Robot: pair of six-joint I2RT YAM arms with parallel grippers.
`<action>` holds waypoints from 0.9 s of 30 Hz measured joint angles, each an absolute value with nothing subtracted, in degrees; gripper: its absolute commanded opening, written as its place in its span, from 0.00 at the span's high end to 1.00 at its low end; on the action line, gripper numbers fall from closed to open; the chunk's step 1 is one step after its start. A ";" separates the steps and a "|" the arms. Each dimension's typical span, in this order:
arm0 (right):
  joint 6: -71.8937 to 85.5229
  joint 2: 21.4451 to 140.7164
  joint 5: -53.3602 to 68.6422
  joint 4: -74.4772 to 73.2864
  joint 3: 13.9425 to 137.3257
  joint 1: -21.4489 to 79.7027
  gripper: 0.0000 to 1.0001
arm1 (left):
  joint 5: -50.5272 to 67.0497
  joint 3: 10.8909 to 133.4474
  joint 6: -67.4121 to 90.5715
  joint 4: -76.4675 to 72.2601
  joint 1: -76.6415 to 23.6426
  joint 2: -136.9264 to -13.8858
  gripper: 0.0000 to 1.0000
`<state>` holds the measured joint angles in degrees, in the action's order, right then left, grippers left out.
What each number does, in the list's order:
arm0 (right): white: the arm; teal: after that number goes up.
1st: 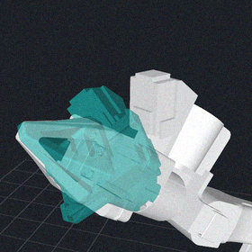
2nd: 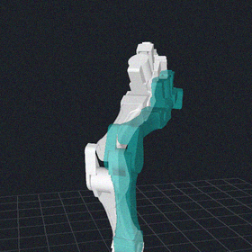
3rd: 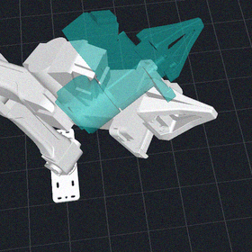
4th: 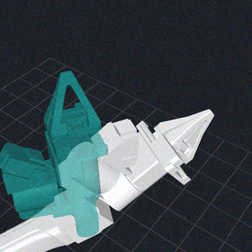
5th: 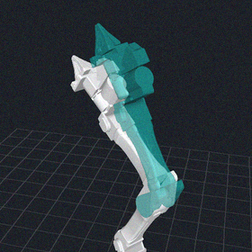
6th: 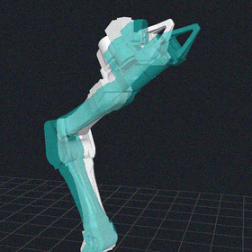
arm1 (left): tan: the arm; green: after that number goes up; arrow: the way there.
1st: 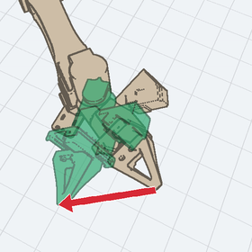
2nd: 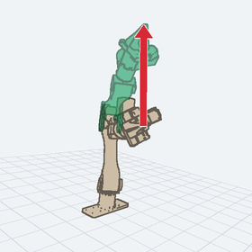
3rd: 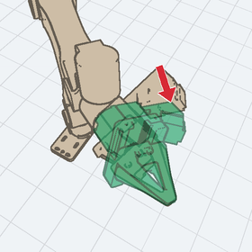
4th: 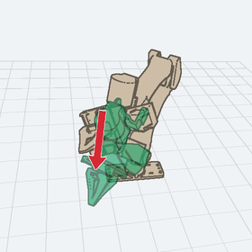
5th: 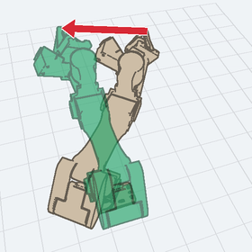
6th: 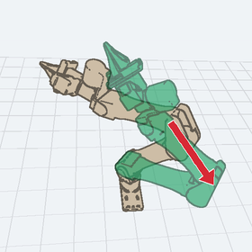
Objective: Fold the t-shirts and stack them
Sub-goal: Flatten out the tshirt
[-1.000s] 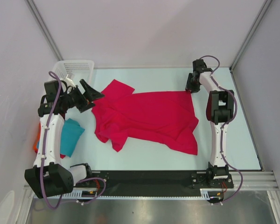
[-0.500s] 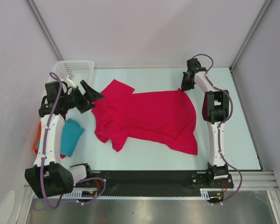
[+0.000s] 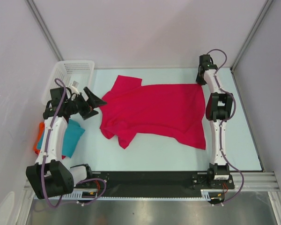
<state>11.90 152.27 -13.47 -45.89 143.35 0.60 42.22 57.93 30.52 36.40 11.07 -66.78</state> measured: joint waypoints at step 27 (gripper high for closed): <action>12.14 146.36 -11.11 -40.34 146.82 -1.91 0.73 | 38.94 50.22 30.57 30.11 3.14 -71.24 0.02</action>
